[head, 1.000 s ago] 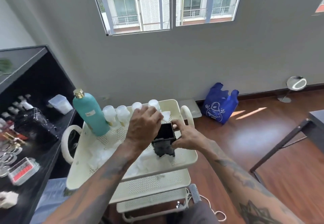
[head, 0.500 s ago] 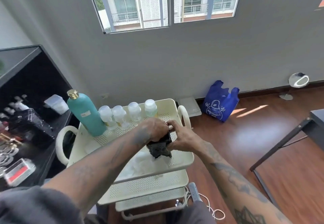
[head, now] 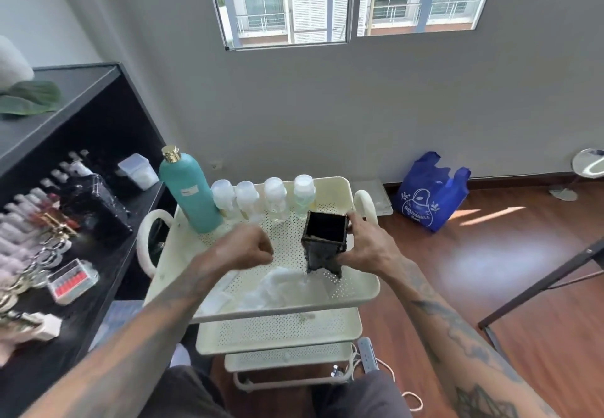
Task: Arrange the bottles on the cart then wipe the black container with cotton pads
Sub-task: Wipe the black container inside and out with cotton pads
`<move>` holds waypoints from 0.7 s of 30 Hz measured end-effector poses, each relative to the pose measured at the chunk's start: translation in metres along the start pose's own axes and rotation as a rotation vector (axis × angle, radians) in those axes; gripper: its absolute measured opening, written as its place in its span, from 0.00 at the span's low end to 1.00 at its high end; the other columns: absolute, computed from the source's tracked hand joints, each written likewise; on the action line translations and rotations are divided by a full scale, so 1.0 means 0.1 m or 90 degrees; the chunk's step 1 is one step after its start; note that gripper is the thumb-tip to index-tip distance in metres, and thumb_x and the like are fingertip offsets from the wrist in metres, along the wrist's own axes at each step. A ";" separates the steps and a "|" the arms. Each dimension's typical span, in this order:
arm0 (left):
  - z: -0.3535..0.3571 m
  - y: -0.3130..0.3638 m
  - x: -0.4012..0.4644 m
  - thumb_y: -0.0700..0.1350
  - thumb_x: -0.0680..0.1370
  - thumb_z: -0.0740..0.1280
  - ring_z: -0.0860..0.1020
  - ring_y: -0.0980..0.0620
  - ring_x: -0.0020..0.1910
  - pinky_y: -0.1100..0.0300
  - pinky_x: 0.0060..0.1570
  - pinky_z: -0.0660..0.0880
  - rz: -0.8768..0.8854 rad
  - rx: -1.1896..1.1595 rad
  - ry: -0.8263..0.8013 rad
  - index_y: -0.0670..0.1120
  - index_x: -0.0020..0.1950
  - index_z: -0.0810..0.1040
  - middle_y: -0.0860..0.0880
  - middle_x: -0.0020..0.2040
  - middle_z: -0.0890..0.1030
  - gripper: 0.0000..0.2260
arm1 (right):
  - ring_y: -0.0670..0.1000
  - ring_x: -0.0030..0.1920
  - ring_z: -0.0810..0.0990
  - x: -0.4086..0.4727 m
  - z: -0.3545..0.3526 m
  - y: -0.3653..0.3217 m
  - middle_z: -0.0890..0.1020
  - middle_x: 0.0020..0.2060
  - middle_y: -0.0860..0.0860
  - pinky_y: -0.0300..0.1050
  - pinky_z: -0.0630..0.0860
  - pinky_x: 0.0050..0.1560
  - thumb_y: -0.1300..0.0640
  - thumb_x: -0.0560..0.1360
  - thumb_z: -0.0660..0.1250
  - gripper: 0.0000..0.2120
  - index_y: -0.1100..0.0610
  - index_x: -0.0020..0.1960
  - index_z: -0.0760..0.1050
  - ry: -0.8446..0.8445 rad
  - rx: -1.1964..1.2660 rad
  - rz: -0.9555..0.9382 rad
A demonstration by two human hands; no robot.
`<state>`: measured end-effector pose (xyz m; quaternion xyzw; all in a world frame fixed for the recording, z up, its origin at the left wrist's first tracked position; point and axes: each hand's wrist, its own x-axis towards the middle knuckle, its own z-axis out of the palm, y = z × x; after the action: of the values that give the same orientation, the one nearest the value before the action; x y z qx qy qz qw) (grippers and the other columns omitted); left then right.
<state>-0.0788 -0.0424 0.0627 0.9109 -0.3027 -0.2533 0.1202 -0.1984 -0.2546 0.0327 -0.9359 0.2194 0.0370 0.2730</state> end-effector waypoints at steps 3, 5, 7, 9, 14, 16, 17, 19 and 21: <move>0.57 -0.27 -0.01 0.50 0.75 0.73 0.79 0.51 0.51 0.61 0.47 0.74 -0.074 -0.078 0.001 0.43 0.64 0.79 0.46 0.59 0.82 0.20 | 0.57 0.57 0.79 -0.07 -0.06 -0.03 0.79 0.58 0.50 0.54 0.76 0.56 0.51 0.62 0.75 0.43 0.48 0.71 0.56 0.002 0.010 0.024; 0.82 -0.38 0.01 0.51 0.74 0.74 0.79 0.52 0.45 0.60 0.39 0.72 -0.087 -0.118 0.066 0.44 0.61 0.82 0.47 0.53 0.83 0.18 | 0.55 0.57 0.78 -0.23 -0.07 -0.05 0.77 0.57 0.49 0.54 0.75 0.57 0.50 0.63 0.77 0.44 0.48 0.72 0.56 0.036 0.039 0.040; 0.95 -0.45 0.03 0.50 0.74 0.73 0.78 0.53 0.43 0.59 0.40 0.74 -0.090 -0.164 0.121 0.46 0.55 0.84 0.48 0.50 0.84 0.13 | 0.52 0.51 0.79 -0.44 -0.01 -0.10 0.78 0.54 0.47 0.50 0.76 0.52 0.50 0.67 0.75 0.34 0.50 0.68 0.64 0.165 0.064 0.020; 0.99 -0.48 0.00 0.48 0.74 0.73 0.79 0.54 0.43 0.58 0.45 0.76 -0.082 -0.213 0.146 0.47 0.50 0.84 0.51 0.46 0.83 0.08 | 0.51 0.43 0.78 -0.59 0.13 -0.19 0.79 0.48 0.47 0.46 0.74 0.45 0.52 0.71 0.71 0.18 0.51 0.58 0.72 0.213 0.048 -0.038; 0.99 -0.63 -0.17 0.46 0.75 0.71 0.79 0.56 0.39 0.62 0.39 0.71 -0.037 -0.247 0.186 0.53 0.39 0.79 0.54 0.39 0.81 0.05 | 0.55 0.57 0.77 -0.47 0.63 -0.39 0.77 0.58 0.53 0.49 0.75 0.57 0.54 0.74 0.65 0.20 0.49 0.66 0.71 -0.059 -0.127 0.030; 1.02 -0.71 -0.23 0.47 0.76 0.70 0.79 0.55 0.39 0.61 0.39 0.72 -0.021 -0.251 0.206 0.53 0.40 0.80 0.55 0.39 0.81 0.05 | 0.56 0.56 0.78 -0.36 0.73 -0.39 0.78 0.58 0.54 0.48 0.75 0.55 0.57 0.74 0.64 0.17 0.48 0.63 0.74 -0.064 -0.143 0.084; 1.05 -0.75 -0.26 0.47 0.77 0.69 0.80 0.56 0.40 0.60 0.40 0.74 -0.017 -0.254 0.218 0.51 0.42 0.81 0.54 0.40 0.81 0.04 | 0.56 0.55 0.79 -0.33 0.75 -0.40 0.80 0.56 0.53 0.46 0.76 0.53 0.57 0.74 0.63 0.14 0.49 0.58 0.77 -0.067 -0.147 0.099; 1.11 -0.80 -0.29 0.49 0.77 0.68 0.80 0.56 0.41 0.56 0.42 0.77 -0.020 -0.247 0.253 0.49 0.45 0.82 0.54 0.42 0.82 0.06 | 0.56 0.50 0.80 -0.31 0.74 -0.40 0.82 0.52 0.53 0.44 0.74 0.46 0.57 0.74 0.63 0.10 0.49 0.51 0.80 -0.064 -0.134 0.100; 1.14 -0.79 -0.32 0.51 0.77 0.67 0.80 0.54 0.42 0.57 0.40 0.75 -0.039 -0.239 0.292 0.52 0.46 0.81 0.55 0.42 0.82 0.06 | 0.55 0.46 0.79 -0.33 0.69 -0.39 0.82 0.49 0.52 0.44 0.74 0.44 0.54 0.74 0.64 0.07 0.50 0.49 0.80 -0.028 -0.066 0.074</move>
<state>-0.1228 0.0315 -0.0504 0.9150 -0.1882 -0.0957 0.3439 -0.2080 -0.1758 0.0002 -0.9334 0.2649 0.0848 0.2267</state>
